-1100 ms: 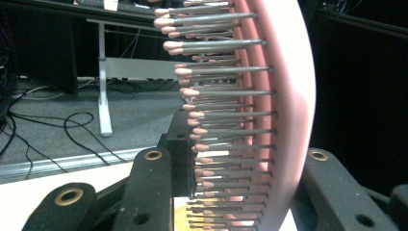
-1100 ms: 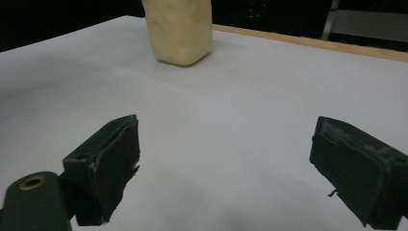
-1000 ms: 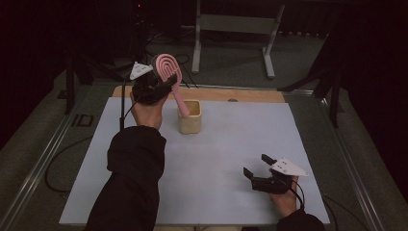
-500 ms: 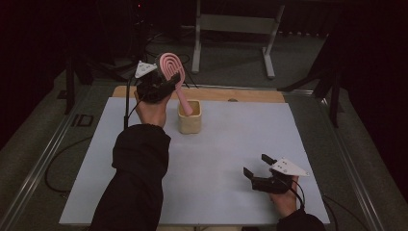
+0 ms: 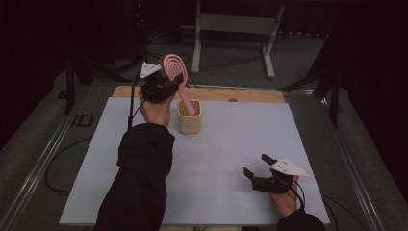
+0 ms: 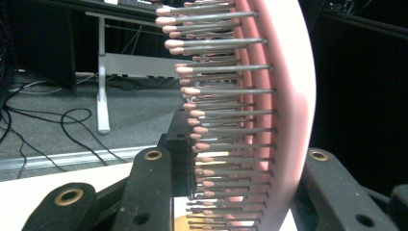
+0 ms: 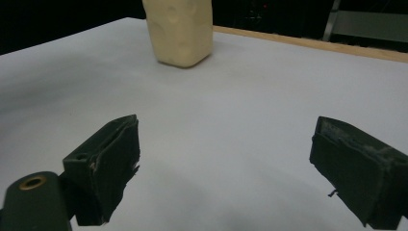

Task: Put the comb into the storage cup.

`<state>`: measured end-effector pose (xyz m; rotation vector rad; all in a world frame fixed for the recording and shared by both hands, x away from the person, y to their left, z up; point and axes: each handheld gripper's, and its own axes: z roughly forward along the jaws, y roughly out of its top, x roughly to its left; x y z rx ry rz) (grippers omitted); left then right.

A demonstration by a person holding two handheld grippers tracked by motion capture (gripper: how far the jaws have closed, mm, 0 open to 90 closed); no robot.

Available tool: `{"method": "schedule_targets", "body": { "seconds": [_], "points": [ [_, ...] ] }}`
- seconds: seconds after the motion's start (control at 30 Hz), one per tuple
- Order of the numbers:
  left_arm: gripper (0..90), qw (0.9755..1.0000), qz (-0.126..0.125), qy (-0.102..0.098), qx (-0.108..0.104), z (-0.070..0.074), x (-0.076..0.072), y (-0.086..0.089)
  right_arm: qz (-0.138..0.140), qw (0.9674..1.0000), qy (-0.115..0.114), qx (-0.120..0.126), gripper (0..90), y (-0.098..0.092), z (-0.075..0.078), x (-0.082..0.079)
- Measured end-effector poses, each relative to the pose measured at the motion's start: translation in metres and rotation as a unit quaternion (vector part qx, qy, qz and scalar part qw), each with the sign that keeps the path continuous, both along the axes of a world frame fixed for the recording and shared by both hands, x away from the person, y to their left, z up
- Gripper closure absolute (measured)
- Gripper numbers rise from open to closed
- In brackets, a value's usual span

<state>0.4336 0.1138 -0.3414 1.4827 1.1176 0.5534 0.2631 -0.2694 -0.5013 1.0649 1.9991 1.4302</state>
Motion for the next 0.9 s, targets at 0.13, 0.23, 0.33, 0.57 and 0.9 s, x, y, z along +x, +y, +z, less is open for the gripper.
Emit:
{"method": "schedule_targets", "body": {
  "seconds": [0.13, 0.23, 0.33, 0.57, 0.9],
  "points": [
    [64.4, 1.0, 0.002, 0.001, -0.005, -0.0016, 0.0018, -0.0002, 0.0, 1.0, 0.0, 0.0, 10.3, -0.0001, 0.0001, -0.0001],
    [64.4, 1.0, 0.003, 0.002, -0.009, -0.0026, 0.0028, -0.0007, 0.0, 1.0, 0.0, 0.001, 10.3, -0.0002, 0.0001, 0.0],
    [64.4, 0.9999, 0.004, 0.002, -0.011, -0.0036, 0.0035, -0.0018, 0.001, 1.0, 0.0, 0.001, 10.3, -0.0002, 0.0001, 0.0],
    [64.4, 0.9999, 0.007, 0.003, -0.011, -0.0056, 0.0055, -0.0037, 0.0, 1.0, 0.001, 0.001, 10.3, -0.0003, 0.0002, -0.0001],
    [64.4, 0.9998, 0.01, 0.005, -0.014, -0.0088, 0.0077, -0.0078, 0.001, 1.0, 0.0, 0.002, 10.3, -0.0011, 0.0004, -0.0001]
  ]
}}
